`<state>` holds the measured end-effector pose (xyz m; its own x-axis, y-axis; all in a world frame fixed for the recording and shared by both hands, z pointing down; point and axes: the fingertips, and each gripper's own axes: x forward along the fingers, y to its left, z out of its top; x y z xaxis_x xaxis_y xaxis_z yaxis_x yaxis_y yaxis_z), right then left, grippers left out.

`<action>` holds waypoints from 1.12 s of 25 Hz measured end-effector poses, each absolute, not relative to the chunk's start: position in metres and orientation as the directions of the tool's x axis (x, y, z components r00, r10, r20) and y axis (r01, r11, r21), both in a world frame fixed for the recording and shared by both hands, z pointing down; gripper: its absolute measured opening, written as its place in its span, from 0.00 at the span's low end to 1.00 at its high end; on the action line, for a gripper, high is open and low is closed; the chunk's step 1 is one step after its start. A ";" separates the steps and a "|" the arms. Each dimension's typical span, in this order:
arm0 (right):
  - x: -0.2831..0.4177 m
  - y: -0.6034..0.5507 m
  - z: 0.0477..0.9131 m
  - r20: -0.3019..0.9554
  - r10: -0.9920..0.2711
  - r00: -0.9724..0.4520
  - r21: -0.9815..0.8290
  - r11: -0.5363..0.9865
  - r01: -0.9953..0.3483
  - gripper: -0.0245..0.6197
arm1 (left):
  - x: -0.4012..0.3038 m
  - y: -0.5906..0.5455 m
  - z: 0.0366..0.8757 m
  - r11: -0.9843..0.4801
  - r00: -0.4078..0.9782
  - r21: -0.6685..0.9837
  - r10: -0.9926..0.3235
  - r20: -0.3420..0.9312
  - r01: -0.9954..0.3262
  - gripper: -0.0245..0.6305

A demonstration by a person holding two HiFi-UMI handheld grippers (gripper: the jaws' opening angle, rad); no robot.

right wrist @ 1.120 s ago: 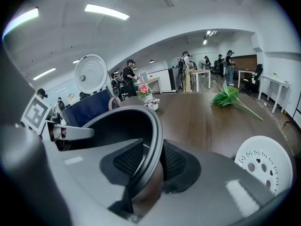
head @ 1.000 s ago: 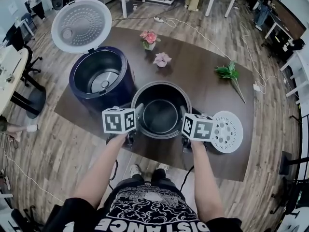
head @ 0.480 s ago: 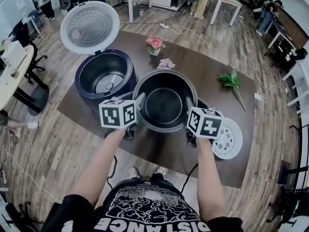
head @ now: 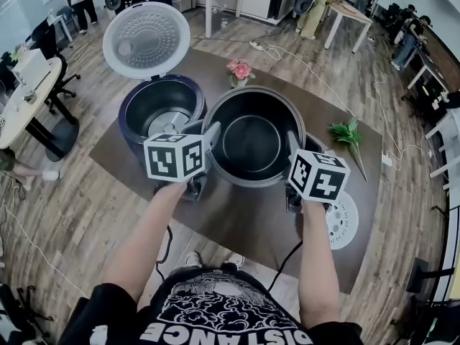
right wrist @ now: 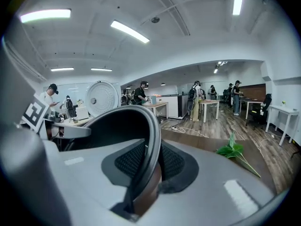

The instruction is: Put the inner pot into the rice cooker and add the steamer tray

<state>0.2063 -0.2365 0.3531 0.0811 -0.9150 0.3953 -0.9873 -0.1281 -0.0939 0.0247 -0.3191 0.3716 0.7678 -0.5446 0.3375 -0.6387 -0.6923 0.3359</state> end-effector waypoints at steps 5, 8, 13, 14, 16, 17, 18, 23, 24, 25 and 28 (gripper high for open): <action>0.205 -0.249 0.332 0.352 -0.935 0.053 -0.077 -0.086 -0.993 0.16 | 0.020 -0.326 0.352 -0.664 0.746 0.341 -0.599 0.290 -0.666 0.17; 0.201 -0.257 0.322 0.332 -0.943 0.029 -0.072 -0.056 -0.996 0.16 | 0.014 -0.331 0.340 -0.647 0.728 0.338 -0.631 0.268 -0.684 0.16; 0.196 -0.269 0.300 0.287 -0.958 -0.013 -0.064 -0.005 -0.998 0.16 | 0.005 -0.334 0.316 -0.618 0.692 0.322 -0.687 0.223 -0.717 0.15; 0.194 -0.272 0.295 0.277 -0.961 -0.023 -0.062 0.006 -0.998 0.16 | 0.002 -0.335 0.311 -0.609 0.683 0.321 -0.698 0.217 -0.725 0.15; 0.188 -0.277 0.287 0.260 -0.965 -0.043 -0.060 0.028 -0.998 0.15 | -0.006 -0.336 0.303 -0.596 0.667 0.316 -0.716 0.206 -0.738 0.15; 0.184 -0.280 0.283 0.251 -0.966 -0.055 -0.060 0.041 -0.997 0.15 | -0.011 -0.337 0.299 -0.590 0.658 0.313 -0.726 0.199 -0.745 0.15; 0.179 -0.284 0.279 0.242 -0.968 -0.067 -0.059 0.055 -0.997 0.15 | -0.016 -0.338 0.295 -0.582 0.649 0.310 -0.736 0.192 -0.752 0.15; 0.161 -0.294 0.262 0.207 -0.972 -0.107 -0.058 0.097 -0.994 0.16 | -0.036 -0.343 0.277 -0.543 0.605 0.307 -0.780 0.158 -0.781 0.14; 0.156 -0.296 0.261 0.202 -0.972 -0.116 -0.061 0.106 -0.992 0.16 | -0.042 -0.343 0.275 -0.535 0.596 0.305 -0.788 0.155 -0.788 0.14; 0.150 -0.298 0.260 0.197 -0.972 -0.126 -0.063 0.116 -0.991 0.16 | -0.049 -0.343 0.273 -0.528 0.587 0.301 -0.795 0.152 -0.794 0.14; 0.128 -0.306 0.258 0.185 -0.970 -0.156 -0.070 0.145 -0.987 0.16 | -0.072 -0.345 0.270 -0.505 0.559 0.287 -0.816 0.150 -0.814 0.14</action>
<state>0.1279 -0.3055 0.2583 -0.1562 -0.9702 0.1850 -0.9869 0.1455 -0.0704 -0.0715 -0.3454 0.2698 0.5586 -0.8158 0.1499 -0.8141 -0.5048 0.2869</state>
